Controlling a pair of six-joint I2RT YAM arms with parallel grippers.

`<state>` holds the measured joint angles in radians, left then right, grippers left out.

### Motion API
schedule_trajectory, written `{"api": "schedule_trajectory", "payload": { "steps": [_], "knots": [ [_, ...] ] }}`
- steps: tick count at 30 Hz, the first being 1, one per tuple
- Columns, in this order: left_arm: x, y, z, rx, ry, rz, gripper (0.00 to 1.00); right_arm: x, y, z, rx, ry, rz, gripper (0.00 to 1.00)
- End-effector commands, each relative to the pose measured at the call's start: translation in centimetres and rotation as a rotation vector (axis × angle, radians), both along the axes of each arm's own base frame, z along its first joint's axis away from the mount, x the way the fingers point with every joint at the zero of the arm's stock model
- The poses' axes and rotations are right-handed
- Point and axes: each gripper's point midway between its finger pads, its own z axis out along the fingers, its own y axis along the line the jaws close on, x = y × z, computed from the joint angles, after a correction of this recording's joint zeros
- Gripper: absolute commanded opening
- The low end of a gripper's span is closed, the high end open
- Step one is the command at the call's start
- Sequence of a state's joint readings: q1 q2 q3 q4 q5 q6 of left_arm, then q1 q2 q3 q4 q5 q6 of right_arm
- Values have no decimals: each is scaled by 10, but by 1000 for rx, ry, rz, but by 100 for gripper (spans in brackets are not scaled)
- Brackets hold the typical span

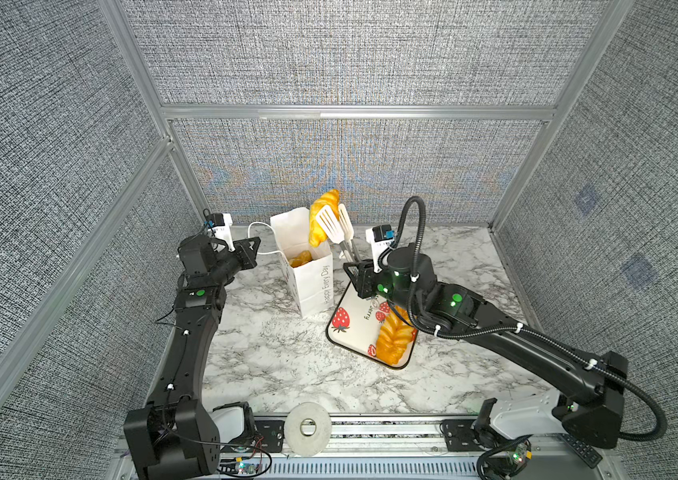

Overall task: Place the fake bread into the paper bag
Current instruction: 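Lift the croissant in the tongs and carry it to the bag opening, then lower the croissant into the bag and open the tongs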

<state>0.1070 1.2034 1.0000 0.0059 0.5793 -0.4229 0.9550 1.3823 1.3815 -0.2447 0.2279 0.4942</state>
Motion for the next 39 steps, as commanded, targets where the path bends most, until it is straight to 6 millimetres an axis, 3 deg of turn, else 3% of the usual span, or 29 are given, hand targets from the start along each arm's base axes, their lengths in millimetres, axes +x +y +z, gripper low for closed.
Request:
{"api": "schedule_trajectory", "payload": {
  "steps": [1, 11, 18, 39],
  "knots": [
    [0, -1, 4, 4, -19, -9, 0, 1, 10, 14, 26, -24, 31, 33],
    [0, -1, 4, 5, -21, -10, 0, 17, 40, -8, -114, 72, 60, 33],
    [0, -2, 4, 5, -21, -14, 0, 25, 52, -13, -160, 97, 69, 33],
    [-7, -16, 9, 1, -51, -115, 0, 38, 52, -26, -222, 130, 34, 33]
  ]
}}
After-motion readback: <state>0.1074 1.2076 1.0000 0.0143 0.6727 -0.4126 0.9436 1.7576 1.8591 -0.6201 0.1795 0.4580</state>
